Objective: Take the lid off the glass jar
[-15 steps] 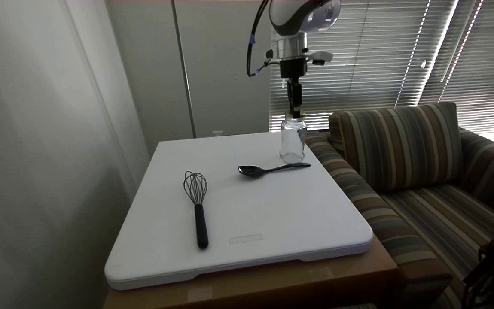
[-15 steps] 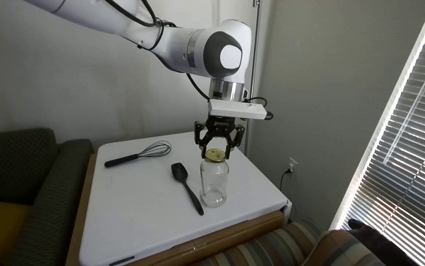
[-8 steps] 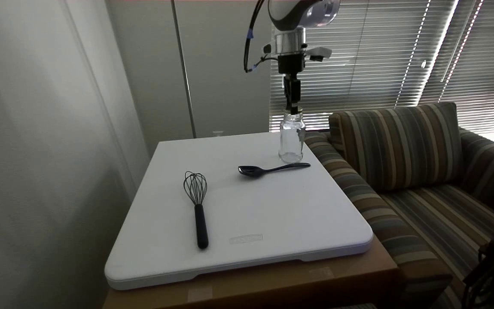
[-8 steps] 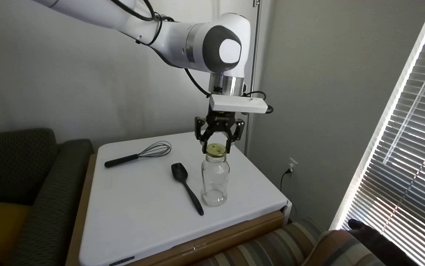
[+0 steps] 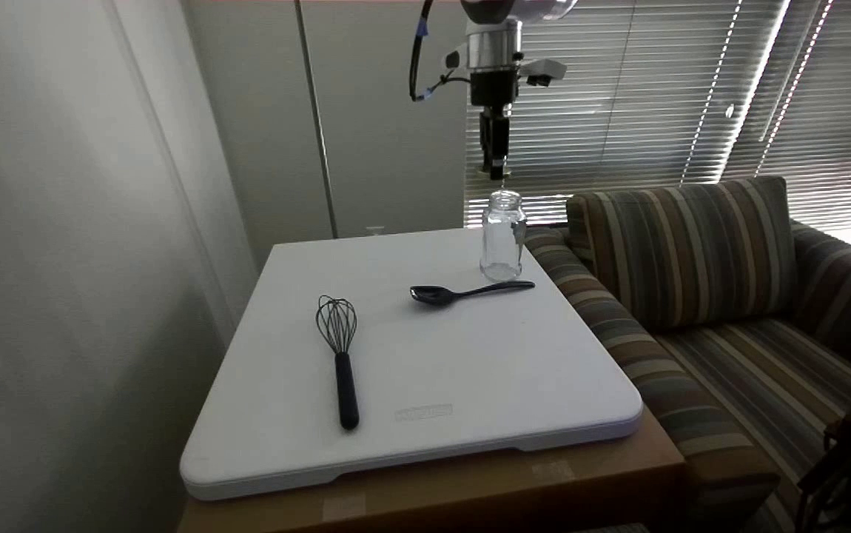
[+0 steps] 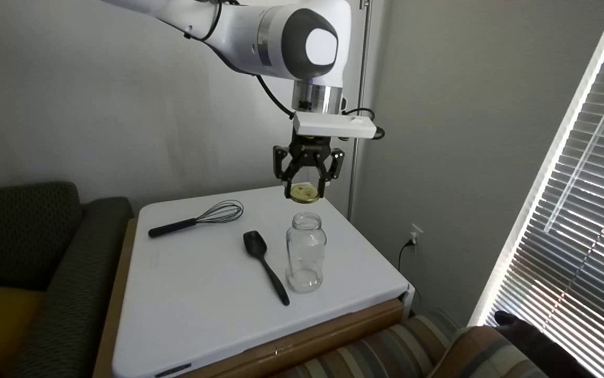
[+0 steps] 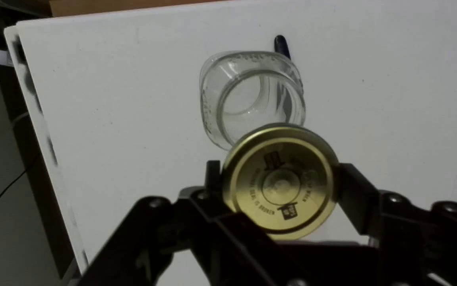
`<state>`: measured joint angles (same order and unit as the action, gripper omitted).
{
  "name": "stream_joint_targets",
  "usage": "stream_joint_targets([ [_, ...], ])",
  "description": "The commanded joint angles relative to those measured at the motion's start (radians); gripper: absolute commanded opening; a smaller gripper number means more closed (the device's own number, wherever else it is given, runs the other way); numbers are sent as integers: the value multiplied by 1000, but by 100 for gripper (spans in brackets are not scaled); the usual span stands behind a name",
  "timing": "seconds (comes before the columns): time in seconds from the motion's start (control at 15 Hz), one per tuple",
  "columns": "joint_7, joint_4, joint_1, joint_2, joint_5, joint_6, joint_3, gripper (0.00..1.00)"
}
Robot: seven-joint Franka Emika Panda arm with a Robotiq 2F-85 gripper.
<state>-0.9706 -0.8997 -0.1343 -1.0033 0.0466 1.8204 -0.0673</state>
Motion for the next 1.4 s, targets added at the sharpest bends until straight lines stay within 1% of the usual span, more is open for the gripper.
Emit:
stream_joint_targets([
  [0.0,50,-64,28,61,-17,-4,-20,47],
  [0.47,101,-137,108,69,-19,-1,-62,47],
  [0.6,123,-184,122,72,-30,3,-75,47],
  [0.8,156,-271,137,80,-56,40,-97,47],
  [1.13,176,-408,150,89,-98,85,-136,47],
  [1.33,194,-484,151,93,-119,141,-152,47],
])
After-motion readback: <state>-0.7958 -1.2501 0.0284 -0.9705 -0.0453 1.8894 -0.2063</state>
